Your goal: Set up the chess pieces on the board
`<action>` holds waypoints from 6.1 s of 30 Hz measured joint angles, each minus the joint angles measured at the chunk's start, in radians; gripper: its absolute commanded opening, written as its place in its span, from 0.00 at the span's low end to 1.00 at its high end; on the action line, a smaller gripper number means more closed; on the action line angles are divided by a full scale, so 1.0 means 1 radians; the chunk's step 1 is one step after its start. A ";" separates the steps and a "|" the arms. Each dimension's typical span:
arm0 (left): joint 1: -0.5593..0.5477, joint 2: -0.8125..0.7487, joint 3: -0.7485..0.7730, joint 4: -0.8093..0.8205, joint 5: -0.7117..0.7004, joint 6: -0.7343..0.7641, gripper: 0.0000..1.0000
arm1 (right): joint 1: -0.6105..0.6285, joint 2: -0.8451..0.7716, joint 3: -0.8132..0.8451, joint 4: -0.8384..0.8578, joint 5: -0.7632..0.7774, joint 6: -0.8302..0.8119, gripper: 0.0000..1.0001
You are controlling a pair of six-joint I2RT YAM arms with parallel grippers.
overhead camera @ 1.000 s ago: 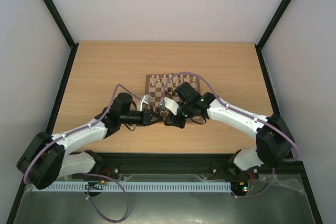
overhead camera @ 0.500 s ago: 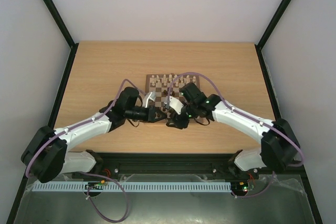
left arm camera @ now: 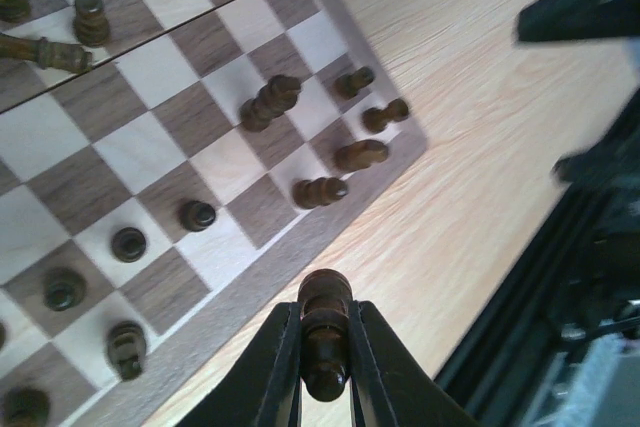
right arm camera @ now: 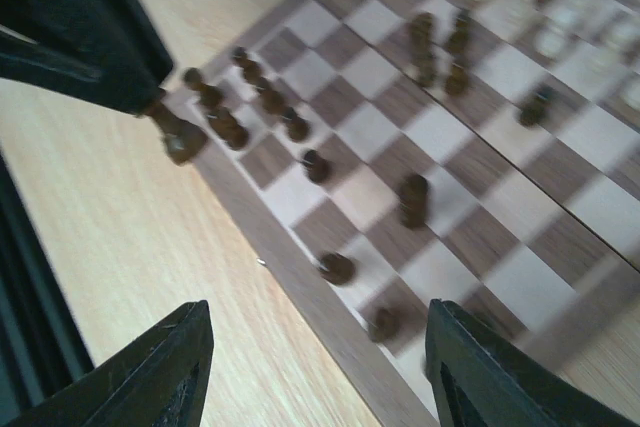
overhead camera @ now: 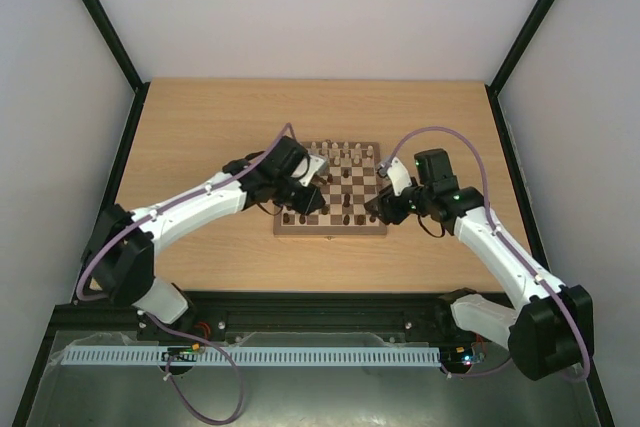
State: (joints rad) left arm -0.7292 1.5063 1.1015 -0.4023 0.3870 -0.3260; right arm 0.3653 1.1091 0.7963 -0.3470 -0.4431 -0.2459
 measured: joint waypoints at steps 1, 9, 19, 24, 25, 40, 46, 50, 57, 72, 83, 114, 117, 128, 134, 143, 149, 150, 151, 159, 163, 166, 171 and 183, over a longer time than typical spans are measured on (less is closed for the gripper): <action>-0.014 0.018 0.028 -0.036 -0.034 0.024 0.09 | -0.017 -0.007 -0.008 0.001 0.011 0.011 0.60; -0.110 0.129 0.160 -0.219 -0.256 0.144 0.09 | -0.080 -0.008 -0.026 0.018 0.064 0.060 0.60; -0.164 0.238 0.216 -0.311 -0.400 0.189 0.09 | -0.081 -0.008 -0.041 0.032 0.073 0.063 0.60; -0.166 0.266 0.222 -0.322 -0.423 0.190 0.11 | -0.081 -0.008 -0.045 0.032 0.072 0.063 0.60; -0.166 0.269 0.222 -0.323 -0.426 0.191 0.11 | -0.081 -0.008 -0.047 0.032 0.072 0.063 0.60; -0.167 0.328 0.225 -0.307 -0.441 0.208 0.11 | -0.081 -0.006 -0.051 0.032 0.066 0.053 0.60; -0.167 0.328 0.225 -0.298 -0.451 0.209 0.12 | -0.081 0.001 -0.051 0.032 0.058 0.050 0.60; -0.167 0.332 0.225 -0.295 -0.461 0.208 0.13 | -0.081 0.004 -0.052 0.032 0.057 0.048 0.60; -0.167 0.333 0.225 -0.293 -0.471 0.205 0.20 | -0.081 0.004 -0.052 0.032 0.050 0.048 0.60; -0.167 0.307 0.240 -0.308 -0.475 0.181 0.38 | -0.081 0.004 -0.052 0.032 0.038 0.047 0.60; -0.096 0.067 0.169 -0.228 -0.501 0.158 0.57 | -0.081 0.051 -0.023 0.004 0.032 0.017 0.50; 0.165 -0.232 -0.194 0.181 -0.352 0.135 0.80 | 0.140 0.647 0.447 -0.214 0.235 -0.023 0.35; 0.165 -0.232 -0.194 0.182 -0.349 0.135 0.80 | 0.140 0.649 0.460 -0.216 0.240 -0.016 0.30; 0.173 -0.218 -0.194 0.181 -0.340 0.135 0.78 | 0.140 0.668 0.476 -0.216 0.239 -0.009 0.11; 0.174 -0.214 -0.194 0.180 -0.338 0.135 0.77 | 0.140 0.668 0.485 -0.218 0.231 -0.005 0.05; 0.179 -0.209 -0.194 0.180 -0.333 0.134 0.76 | 0.154 0.603 0.486 -0.227 0.193 -0.017 0.04; 0.185 -0.201 -0.194 0.180 -0.330 0.134 0.76 | 0.242 0.557 0.476 -0.239 0.188 -0.055 0.05; 0.185 -0.201 -0.194 0.180 -0.330 0.134 0.76 | 0.260 0.556 0.470 -0.240 0.188 -0.063 0.05; 0.186 -0.201 -0.194 0.180 -0.331 0.133 0.76 | 0.279 0.556 0.462 -0.241 0.190 -0.069 0.05; 0.191 -0.201 -0.194 0.180 -0.330 0.129 0.76 | 0.344 0.556 0.426 -0.262 0.232 -0.097 0.05; 0.192 -0.197 -0.194 0.180 -0.327 0.124 0.76 | 0.344 0.557 0.418 -0.262 0.252 -0.102 0.06; 0.192 -0.195 -0.194 0.180 -0.325 0.123 0.76 | 0.344 0.561 0.416 -0.262 0.261 -0.103 0.07; 0.196 -0.193 -0.194 0.180 -0.322 0.120 0.76 | 0.344 0.573 0.416 -0.261 0.274 -0.103 0.08; 0.196 -0.190 -0.194 0.180 -0.312 0.118 0.75 | 0.344 0.596 0.406 -0.247 0.295 -0.101 0.25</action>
State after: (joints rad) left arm -0.5327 1.3167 0.9073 -0.2222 0.0753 -0.2081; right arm 0.7094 1.7050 1.2022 -0.5938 -0.1478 -0.3473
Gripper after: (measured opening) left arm 0.755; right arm 0.163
